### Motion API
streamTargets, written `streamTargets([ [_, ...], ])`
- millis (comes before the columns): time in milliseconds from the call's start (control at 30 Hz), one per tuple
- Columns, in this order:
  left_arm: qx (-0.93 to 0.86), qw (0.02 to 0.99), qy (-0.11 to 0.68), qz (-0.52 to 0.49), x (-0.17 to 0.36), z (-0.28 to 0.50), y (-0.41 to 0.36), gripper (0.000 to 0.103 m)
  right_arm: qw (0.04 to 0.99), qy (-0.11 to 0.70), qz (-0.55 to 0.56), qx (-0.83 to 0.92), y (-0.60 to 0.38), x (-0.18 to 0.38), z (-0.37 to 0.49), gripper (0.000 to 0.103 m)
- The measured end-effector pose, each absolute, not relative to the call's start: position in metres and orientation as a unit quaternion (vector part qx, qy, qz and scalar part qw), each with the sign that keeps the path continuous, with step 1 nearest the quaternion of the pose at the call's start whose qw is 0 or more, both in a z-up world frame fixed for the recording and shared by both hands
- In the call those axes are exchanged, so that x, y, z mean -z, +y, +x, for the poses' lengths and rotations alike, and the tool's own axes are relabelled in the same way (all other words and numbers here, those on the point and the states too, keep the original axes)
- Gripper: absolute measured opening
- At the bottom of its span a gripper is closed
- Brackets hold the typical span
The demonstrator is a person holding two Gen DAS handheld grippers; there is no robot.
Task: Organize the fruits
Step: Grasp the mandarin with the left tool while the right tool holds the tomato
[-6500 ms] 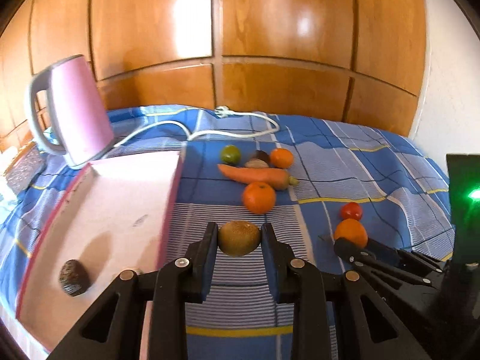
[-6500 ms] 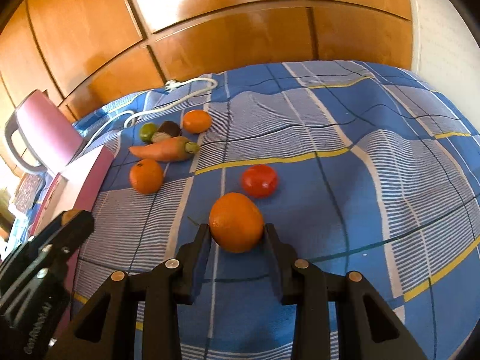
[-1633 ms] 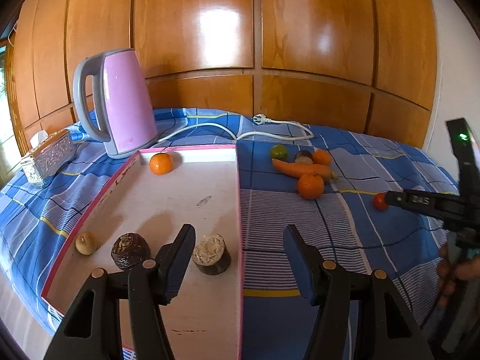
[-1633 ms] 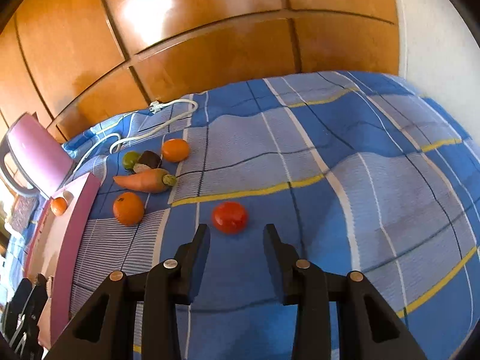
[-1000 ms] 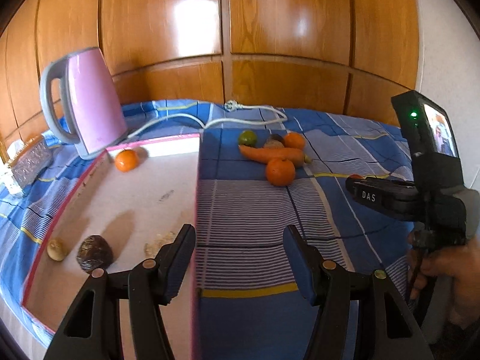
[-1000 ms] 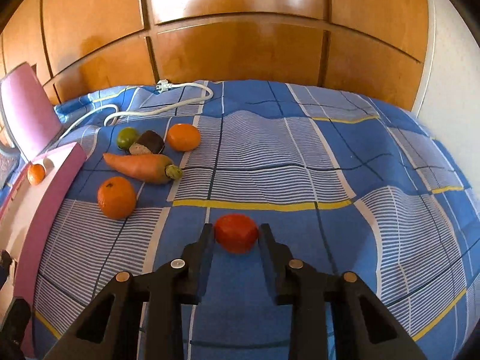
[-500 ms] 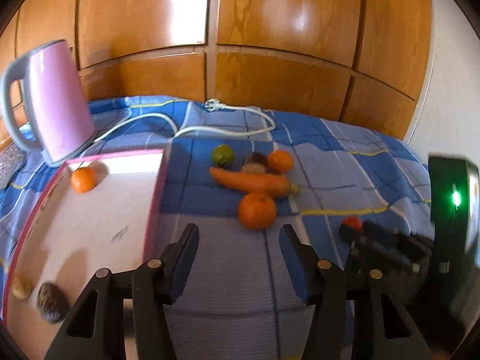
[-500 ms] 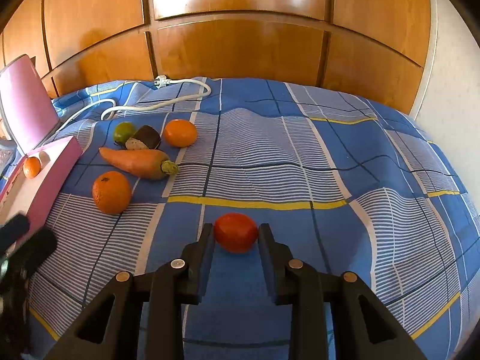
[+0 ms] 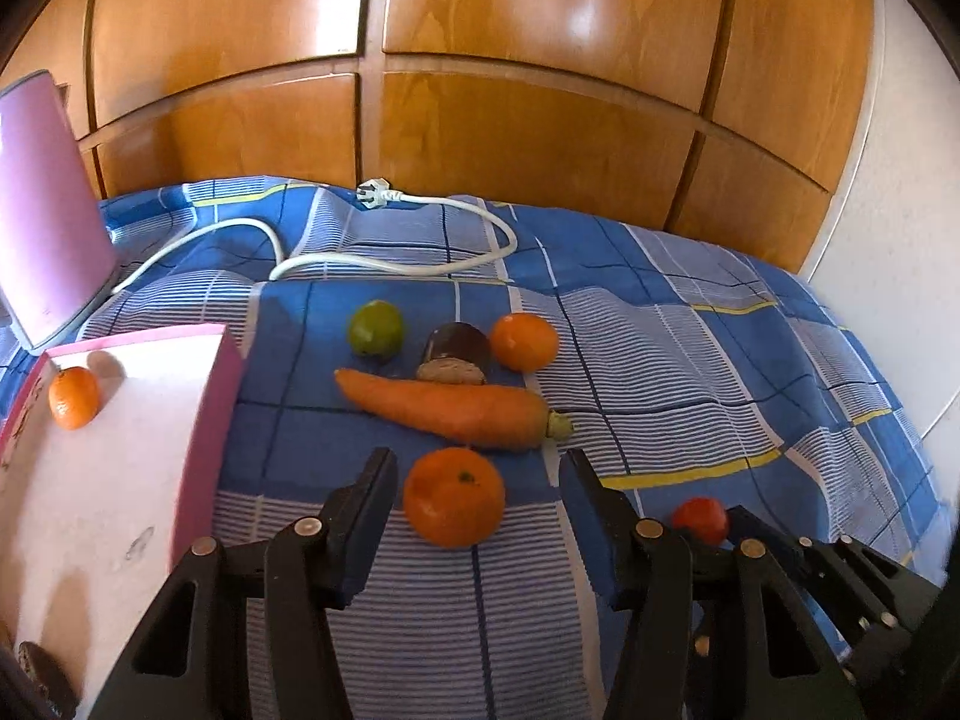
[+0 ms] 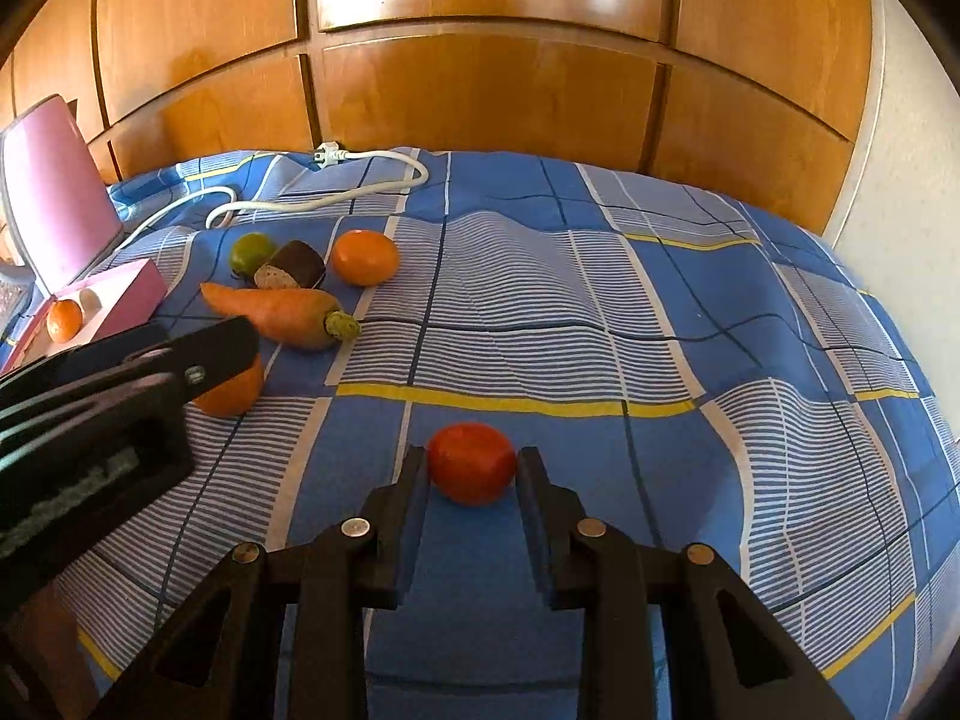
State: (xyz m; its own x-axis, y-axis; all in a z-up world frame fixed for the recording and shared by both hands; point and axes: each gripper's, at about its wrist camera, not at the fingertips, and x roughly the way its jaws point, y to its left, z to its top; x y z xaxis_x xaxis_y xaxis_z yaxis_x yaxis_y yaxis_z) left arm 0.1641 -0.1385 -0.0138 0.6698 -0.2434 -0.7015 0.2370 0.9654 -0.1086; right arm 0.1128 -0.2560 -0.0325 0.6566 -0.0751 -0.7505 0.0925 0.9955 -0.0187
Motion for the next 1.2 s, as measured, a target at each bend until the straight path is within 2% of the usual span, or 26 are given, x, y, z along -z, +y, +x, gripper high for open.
streamTargets([
  [367, 0.128, 0.912, 0.389, -0.004, 0.022, 0.174, -0.143, 0.055, 0.906, 0.420, -0.006, 0.048, -0.252, 0.035, 0.114, 0.030],
  [533, 0.118, 0.909, 0.400, -0.015, 0.027, 0.180, -0.138, 0.047, 0.906, 0.421, -0.008, 0.047, -0.252, 0.036, 0.114, 0.030],
  [600, 0.111, 0.905, 0.409, -0.024, 0.031, 0.183, -0.134, 0.039, 0.906, 0.421, -0.010, 0.048, -0.251, 0.036, 0.113, 0.030],
  [1200, 0.107, 0.898, 0.425, -0.033, 0.040, 0.184, -0.133, 0.039, 0.906, 0.420, -0.017, 0.045, -0.250, 0.037, 0.113, 0.030],
])
